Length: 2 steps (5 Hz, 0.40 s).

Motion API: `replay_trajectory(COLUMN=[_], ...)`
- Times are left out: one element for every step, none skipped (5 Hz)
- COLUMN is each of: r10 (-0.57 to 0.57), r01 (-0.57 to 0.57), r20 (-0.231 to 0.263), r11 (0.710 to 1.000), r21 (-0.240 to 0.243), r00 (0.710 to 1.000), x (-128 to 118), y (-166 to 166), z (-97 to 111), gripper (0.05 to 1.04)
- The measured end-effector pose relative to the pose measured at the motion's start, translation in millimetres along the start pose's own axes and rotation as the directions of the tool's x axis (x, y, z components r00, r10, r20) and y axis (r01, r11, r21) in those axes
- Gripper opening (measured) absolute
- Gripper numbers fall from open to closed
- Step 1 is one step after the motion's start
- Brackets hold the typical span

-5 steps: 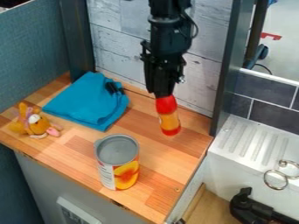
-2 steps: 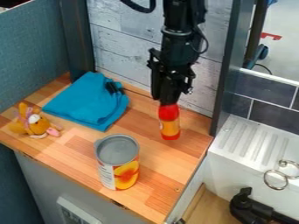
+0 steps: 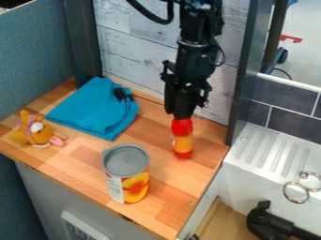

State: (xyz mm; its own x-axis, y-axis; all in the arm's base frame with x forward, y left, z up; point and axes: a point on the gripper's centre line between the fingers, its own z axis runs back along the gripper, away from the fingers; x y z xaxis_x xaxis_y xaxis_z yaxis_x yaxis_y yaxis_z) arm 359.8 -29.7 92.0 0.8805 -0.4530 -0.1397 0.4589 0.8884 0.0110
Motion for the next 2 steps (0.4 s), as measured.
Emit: replay_trajectory(r10=[0.006,-0.003], r01=[-0.006,0.004], r20=[-0.009,-0.022], r11=[1.0,1.0], r21=[0.021,0.011], r00=[1.0,1.0], x=[-0.7,-2.7], y=[3.8,2.3], z=[2.9,3.3], gripper=[0.38,0.682])
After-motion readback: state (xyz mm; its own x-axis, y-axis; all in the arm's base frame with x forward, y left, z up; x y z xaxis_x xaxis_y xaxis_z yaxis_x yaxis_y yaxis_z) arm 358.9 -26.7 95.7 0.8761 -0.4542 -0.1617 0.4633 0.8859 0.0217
